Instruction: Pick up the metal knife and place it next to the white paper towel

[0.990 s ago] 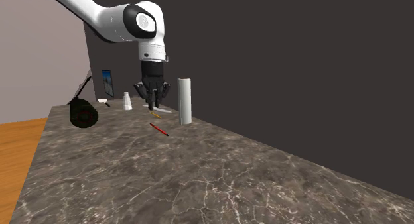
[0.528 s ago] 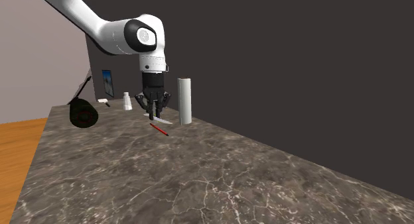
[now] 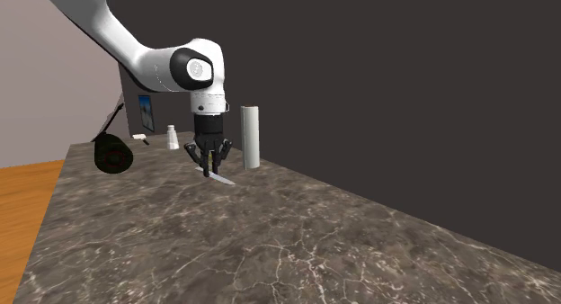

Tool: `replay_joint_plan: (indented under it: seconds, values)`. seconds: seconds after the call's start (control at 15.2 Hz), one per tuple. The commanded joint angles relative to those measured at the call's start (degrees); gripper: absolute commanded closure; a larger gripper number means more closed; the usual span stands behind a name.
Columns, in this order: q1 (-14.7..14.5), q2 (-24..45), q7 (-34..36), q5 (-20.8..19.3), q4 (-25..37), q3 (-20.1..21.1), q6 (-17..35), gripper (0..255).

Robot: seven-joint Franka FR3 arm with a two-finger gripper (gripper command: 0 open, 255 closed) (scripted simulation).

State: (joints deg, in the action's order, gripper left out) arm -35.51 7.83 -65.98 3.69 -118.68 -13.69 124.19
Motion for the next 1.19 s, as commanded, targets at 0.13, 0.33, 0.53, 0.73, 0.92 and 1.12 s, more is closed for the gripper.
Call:
replay_joint_plan:
  seconds: [0.13,0.33,0.53,0.73,0.92,1.12]
  values:
    - [0.03,1.14,-0.25,0.40,-0.76,0.09,1.89,255]
    - [0.03,1.14,-0.25,0.40,-0.76,0.09,1.89,255]
    - [0.03,1.14,-0.25,0.40,-0.76,0.09,1.88,255]
    - [0.03,1.14,-0.25,0.40,-0.76,0.09,1.88,0]
    - [0.03,1.14,-0.25,0.40,-0.76,0.09,1.88,0]
    - [-0.06,-1.45,0.39,-0.53,2.13,-0.11,-3.51,0]
